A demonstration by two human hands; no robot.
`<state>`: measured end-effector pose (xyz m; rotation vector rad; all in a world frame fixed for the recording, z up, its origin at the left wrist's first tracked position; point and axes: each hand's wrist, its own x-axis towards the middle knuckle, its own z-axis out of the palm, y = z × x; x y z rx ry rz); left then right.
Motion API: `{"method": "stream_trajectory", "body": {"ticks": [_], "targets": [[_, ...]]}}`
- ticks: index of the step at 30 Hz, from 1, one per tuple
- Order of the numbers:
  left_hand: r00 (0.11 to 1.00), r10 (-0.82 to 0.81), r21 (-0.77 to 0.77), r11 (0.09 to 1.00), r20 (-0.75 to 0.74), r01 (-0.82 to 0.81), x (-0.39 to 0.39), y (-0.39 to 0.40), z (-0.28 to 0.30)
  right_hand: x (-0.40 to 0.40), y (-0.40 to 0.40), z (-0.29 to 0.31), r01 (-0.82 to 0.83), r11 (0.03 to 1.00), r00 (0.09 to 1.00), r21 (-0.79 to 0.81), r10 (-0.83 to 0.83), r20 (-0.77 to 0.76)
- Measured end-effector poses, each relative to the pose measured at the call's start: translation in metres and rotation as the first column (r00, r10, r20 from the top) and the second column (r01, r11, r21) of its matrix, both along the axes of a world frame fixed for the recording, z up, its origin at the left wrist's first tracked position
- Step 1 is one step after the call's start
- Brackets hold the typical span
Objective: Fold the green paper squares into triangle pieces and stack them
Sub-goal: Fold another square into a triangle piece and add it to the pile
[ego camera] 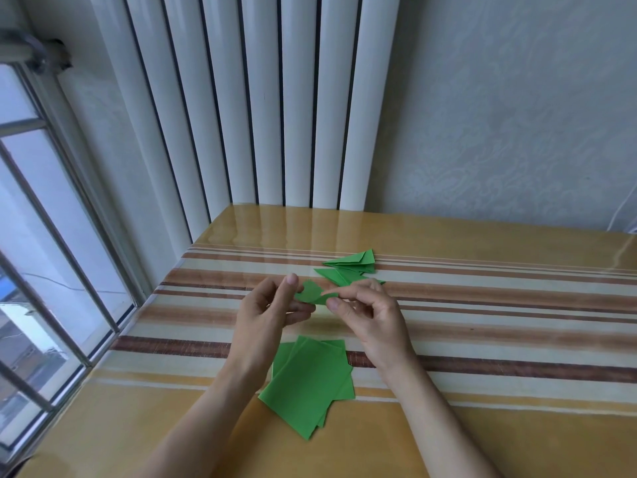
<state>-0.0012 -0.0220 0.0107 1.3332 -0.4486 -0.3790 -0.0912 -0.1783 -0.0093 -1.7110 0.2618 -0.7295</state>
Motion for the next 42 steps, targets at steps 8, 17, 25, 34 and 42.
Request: {"method": "stream_trajectory", "body": {"ticks": [8,17,25,34,42], "targets": [[0.999,0.044,0.094,0.995,0.011,-0.045,0.003,0.002,-0.002,-0.005,0.004,0.002,-0.2,0.967,0.97,0.158,0.218,-0.105],[0.994,0.041,0.226,0.972,0.104,-0.063,0.01,0.004,-0.01,-0.003,0.001,-0.003,-0.174,0.976,0.964,0.128,0.196,-0.181],[0.954,-0.054,0.352,0.934,0.294,-0.056,0.009,0.001,-0.012,-0.003,-0.001,-0.006,-0.045,0.99,0.988,0.135,0.064,-0.14],[0.923,-0.087,0.363,0.93,0.374,-0.059,0.005,0.0,-0.017,-0.001,0.0,-0.008,0.034,0.97,0.993,0.24,-0.005,-0.117],[0.986,0.053,0.227,0.97,0.16,-0.089,0.009,0.003,-0.014,-0.002,0.0,-0.008,-0.024,0.984,0.984,0.178,0.055,-0.172]]}}
